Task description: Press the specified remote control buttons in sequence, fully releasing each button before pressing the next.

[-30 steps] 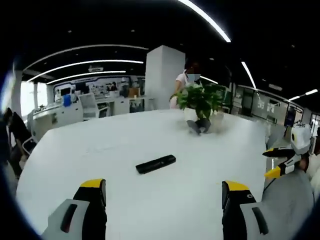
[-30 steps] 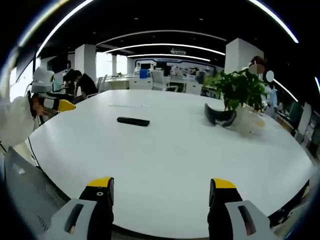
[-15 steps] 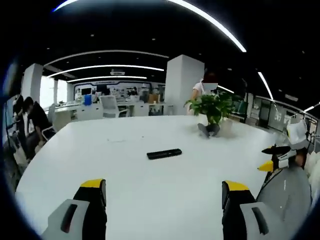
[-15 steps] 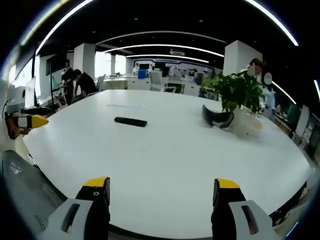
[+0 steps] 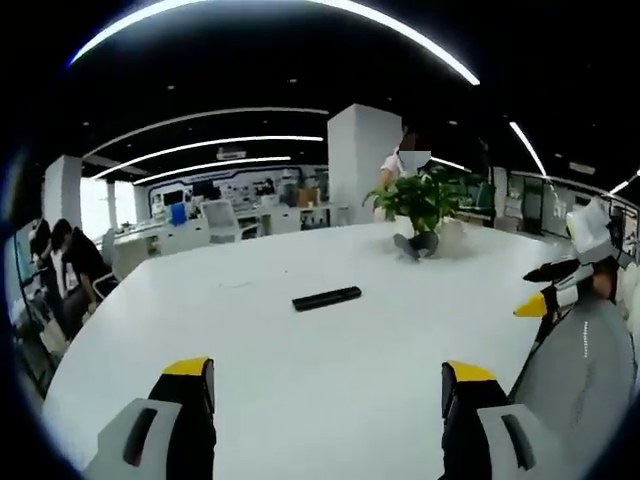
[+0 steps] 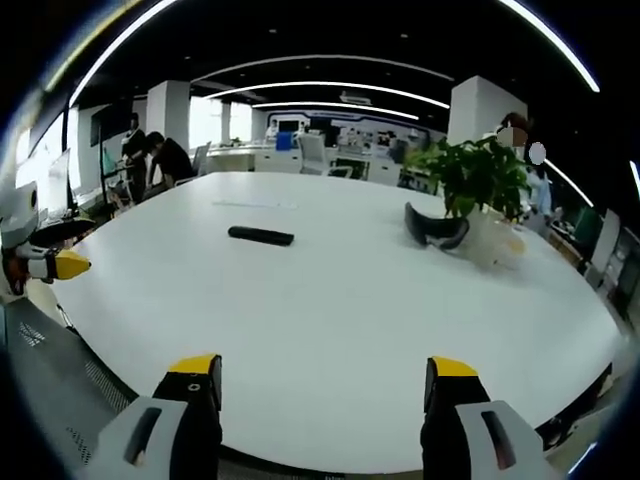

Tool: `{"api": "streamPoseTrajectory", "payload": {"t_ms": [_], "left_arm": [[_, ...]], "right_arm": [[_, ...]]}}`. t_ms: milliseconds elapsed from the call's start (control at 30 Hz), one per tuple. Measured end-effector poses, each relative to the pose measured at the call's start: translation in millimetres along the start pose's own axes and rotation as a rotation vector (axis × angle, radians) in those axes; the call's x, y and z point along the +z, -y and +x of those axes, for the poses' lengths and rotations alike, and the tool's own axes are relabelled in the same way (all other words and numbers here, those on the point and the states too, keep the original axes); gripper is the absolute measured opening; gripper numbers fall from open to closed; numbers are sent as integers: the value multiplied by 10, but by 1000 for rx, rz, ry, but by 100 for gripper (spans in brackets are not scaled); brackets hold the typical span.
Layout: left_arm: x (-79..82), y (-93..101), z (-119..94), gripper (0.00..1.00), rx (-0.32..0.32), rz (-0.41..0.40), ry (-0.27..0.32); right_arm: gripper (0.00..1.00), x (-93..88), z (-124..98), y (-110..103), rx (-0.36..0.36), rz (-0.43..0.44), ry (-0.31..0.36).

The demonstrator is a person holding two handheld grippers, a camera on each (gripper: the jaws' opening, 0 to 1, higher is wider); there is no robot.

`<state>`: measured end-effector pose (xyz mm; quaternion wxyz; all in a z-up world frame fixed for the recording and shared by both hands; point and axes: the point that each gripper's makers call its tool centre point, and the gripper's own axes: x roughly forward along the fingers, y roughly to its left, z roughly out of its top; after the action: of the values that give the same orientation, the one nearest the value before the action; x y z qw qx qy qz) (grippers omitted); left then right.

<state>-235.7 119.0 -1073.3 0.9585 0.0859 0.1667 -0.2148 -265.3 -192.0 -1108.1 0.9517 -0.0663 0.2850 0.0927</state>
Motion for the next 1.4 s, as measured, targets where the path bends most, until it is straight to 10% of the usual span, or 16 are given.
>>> {"api": "streamPoseTrajectory", "payload": {"t_ms": [400, 767, 1400], "left_arm": [[-73, 69, 3, 98, -35, -41, -24], [107, -40, -76, 100, 14, -75, 69], [-5, -62, -70, 100, 40, -58, -8]], "right_arm": [[79, -39, 12, -9, 5, -2, -22], [77, -42, 9, -21, 10, -1, -28], [73, -42, 11, -35, 23, 3, -26]]}}
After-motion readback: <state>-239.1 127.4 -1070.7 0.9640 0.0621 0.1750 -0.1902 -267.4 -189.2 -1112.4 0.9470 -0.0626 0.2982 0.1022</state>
